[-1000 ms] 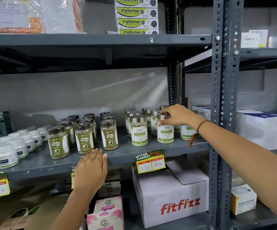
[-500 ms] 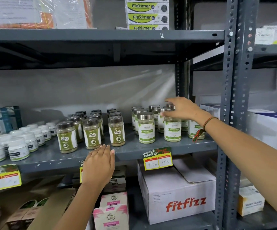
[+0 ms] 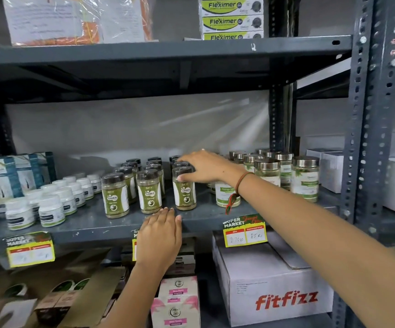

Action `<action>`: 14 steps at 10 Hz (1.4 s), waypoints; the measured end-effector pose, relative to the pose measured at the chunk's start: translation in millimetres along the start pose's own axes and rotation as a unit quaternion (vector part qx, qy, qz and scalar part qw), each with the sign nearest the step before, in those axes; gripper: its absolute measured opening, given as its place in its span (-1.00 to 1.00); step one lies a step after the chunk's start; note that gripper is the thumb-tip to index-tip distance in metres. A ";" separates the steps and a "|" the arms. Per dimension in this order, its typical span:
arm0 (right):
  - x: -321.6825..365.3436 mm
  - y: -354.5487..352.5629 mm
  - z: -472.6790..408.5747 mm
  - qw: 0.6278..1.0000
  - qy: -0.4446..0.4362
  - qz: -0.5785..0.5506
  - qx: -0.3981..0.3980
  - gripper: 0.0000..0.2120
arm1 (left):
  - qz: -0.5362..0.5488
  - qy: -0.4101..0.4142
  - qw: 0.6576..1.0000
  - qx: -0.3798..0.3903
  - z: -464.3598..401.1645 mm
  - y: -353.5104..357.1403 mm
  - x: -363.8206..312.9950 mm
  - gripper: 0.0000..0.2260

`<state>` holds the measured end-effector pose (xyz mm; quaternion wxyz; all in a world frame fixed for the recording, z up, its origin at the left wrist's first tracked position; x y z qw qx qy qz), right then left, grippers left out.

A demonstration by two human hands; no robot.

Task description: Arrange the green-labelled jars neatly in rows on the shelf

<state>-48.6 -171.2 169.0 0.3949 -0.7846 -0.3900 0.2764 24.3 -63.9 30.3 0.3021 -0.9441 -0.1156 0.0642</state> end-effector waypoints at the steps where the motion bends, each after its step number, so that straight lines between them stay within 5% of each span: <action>1: 2.6 9.5 -3.0 1.000 -0.001 -0.001 0.019 -0.31 | -0.001 0.001 1.000 -0.002 0.2 0.8 0.9 -0.52; 10: 0.0 -10.3 13.8 0.996 0.035 -0.028 -0.072 -0.32 | -0.008 0.012 1.000 -0.021 -1.0 -2.2 -0.7 -0.58; 12: -15.3 -50.9 33.1 0.981 0.070 -0.076 -0.167 -0.38 | -0.013 0.018 0.999 0.031 -4.2 2.7 3.5 -0.51; 14: -33.3 -132.4 80.0 0.892 0.081 -0.199 -0.399 -0.57 | -0.032 0.036 0.996 0.080 -24.5 -23.9 -3.0 -0.65</action>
Point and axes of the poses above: each hand's wrist, its own z-axis away from the middle knuckle, its own y-axis out of the palm, x = y × z, the point moved 8 cm from there along -z, towards the middle knuckle, and after that the axes turned 10 degrees about -x, right-handed, at the moved point
